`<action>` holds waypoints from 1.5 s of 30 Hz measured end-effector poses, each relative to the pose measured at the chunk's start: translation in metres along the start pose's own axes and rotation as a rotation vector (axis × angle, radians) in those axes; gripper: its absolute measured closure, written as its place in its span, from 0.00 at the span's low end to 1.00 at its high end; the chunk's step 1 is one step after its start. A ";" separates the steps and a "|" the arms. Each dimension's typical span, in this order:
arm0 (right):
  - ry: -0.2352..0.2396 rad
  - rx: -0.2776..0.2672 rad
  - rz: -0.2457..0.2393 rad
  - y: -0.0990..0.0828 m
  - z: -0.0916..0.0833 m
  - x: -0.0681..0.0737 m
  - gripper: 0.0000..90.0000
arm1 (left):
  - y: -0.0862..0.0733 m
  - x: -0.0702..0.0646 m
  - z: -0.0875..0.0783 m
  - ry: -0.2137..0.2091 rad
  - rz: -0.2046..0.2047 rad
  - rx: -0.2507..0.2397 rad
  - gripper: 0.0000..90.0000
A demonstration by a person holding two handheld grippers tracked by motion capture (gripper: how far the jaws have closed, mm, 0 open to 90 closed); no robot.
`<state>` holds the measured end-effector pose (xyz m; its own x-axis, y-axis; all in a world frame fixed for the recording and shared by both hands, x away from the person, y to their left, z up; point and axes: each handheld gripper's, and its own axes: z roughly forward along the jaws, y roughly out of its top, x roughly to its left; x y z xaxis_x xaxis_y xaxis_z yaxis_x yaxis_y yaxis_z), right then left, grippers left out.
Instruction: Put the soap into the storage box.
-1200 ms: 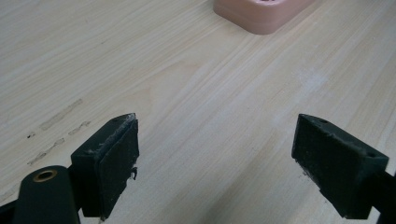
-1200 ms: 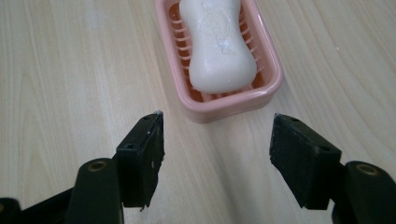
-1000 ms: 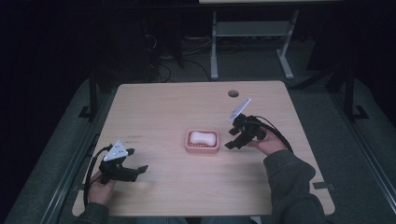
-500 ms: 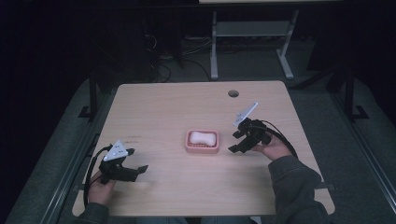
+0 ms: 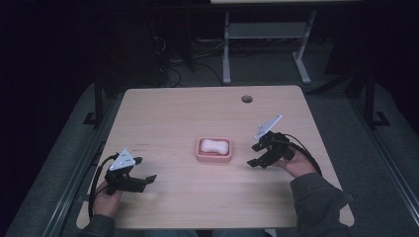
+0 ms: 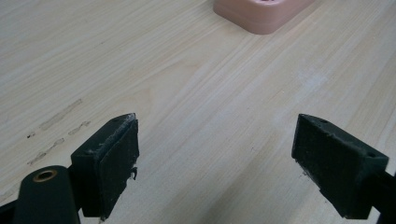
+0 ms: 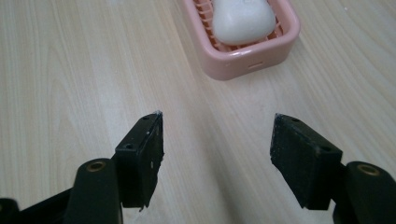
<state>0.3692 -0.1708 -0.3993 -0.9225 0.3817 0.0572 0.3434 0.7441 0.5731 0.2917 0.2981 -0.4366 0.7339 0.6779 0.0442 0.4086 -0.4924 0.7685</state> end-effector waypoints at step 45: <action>-0.062 -0.091 0.090 -0.077 -0.019 0.059 0.34 | 0.000 -0.005 0.002 -0.037 -0.018 -0.041 0.16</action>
<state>0.2853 -0.2161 -0.4250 -0.8752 0.4796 0.0628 0.4042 0.6538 0.6397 0.2896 0.2937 -0.4378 0.7465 0.6653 0.0073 0.3996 -0.4571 0.7946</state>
